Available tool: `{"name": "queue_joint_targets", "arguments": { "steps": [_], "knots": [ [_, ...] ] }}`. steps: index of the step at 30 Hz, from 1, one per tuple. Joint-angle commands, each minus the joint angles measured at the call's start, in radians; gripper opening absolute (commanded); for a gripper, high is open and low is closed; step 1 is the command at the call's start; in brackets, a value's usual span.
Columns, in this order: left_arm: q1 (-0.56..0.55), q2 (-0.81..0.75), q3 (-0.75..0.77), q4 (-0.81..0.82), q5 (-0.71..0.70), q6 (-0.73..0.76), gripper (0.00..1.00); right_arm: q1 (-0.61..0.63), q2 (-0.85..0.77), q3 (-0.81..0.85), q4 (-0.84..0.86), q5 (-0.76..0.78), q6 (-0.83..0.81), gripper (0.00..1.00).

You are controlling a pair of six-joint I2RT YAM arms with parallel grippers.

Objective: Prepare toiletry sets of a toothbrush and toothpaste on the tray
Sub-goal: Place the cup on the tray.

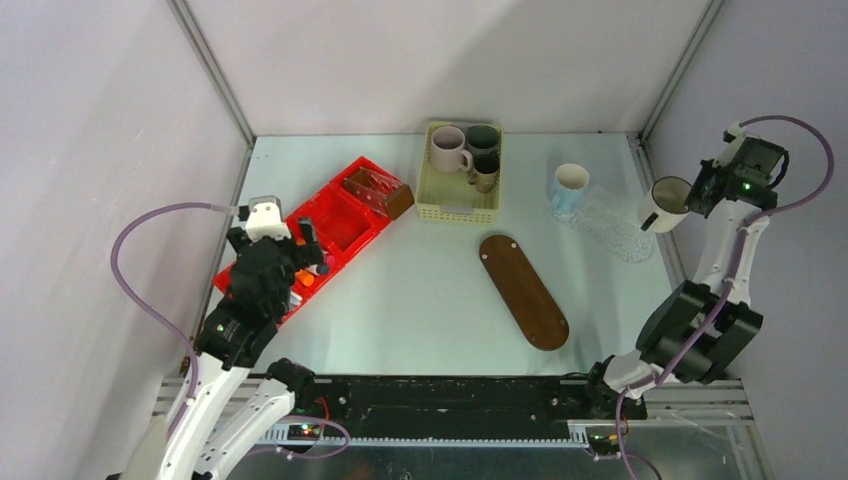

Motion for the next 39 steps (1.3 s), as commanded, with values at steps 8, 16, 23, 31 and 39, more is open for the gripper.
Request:
{"name": "queue_joint_targets", "arguments": {
  "steps": [8,16,23,31,39],
  "knots": [
    [-0.006,-0.002,0.007,0.02,-0.043,0.011,0.94,-0.027,0.184,-0.031,0.16,-0.061,-0.051,0.0],
    [-0.005,0.007,-0.007,0.041,-0.041,0.017,0.94,-0.029,0.251,-0.088,0.262,-0.067,-0.063,0.0],
    [-0.001,0.021,-0.012,0.05,-0.034,0.02,0.94,-0.029,0.272,-0.149,0.329,-0.083,-0.081,0.0],
    [0.003,0.022,-0.013,0.054,-0.027,0.02,0.94,-0.015,0.259,-0.196,0.366,-0.069,-0.098,0.04],
    [0.006,0.006,-0.016,0.053,-0.023,0.018,0.94,0.014,0.253,-0.197,0.348,-0.03,-0.103,0.08]
  ]
}}
